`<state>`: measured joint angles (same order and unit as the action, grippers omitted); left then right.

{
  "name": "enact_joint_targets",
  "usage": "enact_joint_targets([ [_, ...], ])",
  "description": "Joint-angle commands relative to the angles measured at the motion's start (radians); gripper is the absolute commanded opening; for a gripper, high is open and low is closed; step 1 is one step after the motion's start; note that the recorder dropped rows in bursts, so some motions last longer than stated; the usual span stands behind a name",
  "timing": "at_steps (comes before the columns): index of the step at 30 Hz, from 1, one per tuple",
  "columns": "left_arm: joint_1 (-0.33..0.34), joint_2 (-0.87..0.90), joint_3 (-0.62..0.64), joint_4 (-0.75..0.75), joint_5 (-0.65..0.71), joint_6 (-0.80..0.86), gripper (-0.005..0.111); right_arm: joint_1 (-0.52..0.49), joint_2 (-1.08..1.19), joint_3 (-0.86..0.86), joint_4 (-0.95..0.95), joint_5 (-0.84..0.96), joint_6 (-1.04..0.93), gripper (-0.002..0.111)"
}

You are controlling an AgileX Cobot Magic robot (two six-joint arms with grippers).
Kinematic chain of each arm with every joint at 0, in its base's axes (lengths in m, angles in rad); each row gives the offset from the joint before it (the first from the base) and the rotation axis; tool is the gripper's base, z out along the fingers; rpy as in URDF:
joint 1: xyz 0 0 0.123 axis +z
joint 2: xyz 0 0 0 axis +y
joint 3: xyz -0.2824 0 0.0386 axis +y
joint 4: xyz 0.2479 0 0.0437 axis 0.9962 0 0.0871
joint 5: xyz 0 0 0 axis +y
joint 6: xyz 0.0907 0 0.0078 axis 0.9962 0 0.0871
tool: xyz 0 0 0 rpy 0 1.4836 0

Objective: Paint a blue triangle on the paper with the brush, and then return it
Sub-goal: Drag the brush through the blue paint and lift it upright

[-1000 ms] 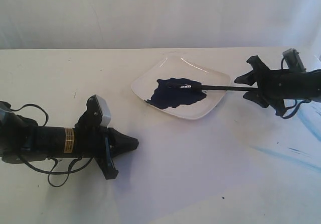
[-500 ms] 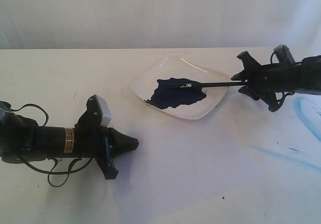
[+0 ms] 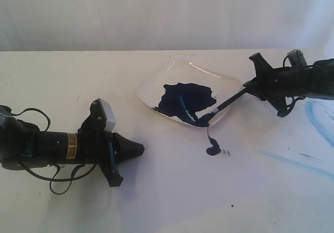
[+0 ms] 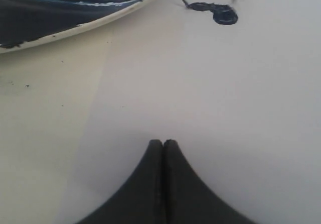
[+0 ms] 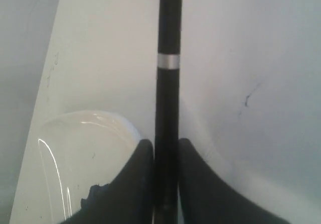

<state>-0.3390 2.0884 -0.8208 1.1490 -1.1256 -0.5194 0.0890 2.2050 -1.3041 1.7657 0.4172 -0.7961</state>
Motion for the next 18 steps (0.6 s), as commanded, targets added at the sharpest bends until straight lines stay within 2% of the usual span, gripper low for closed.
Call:
enact_joint_targets([
  [1,0.0,-0.004,0.005,0.019,0.021,0.0,0.0,0.0,0.0,-0.001,-0.021,-0.023,-0.009,0.0],
  [18,0.0,-0.004,0.005,0.019,0.021,0.0,0.0,0.0,0.0,-0.006,-0.021,0.027,-0.009,0.0],
])
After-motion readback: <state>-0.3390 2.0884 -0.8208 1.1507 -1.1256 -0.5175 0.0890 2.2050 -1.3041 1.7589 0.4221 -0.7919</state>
